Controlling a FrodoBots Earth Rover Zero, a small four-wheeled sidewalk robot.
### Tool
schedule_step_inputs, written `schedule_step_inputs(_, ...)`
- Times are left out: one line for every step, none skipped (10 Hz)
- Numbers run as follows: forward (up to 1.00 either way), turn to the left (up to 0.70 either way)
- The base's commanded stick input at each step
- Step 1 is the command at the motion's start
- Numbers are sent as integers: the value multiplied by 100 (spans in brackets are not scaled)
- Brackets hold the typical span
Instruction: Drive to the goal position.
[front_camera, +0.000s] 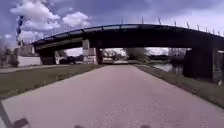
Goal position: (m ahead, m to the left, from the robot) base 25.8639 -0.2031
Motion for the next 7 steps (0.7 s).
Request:
schedule_step_inputs(100, 0)
schedule_step_inputs(100, 0)
schedule_step_inputs(100, 0)
schedule_step_inputs(100, 0)
schedule_step_inputs(100, 0)
schedule_step_inputs(100, 0)
schedule_step_inputs(100, 0)
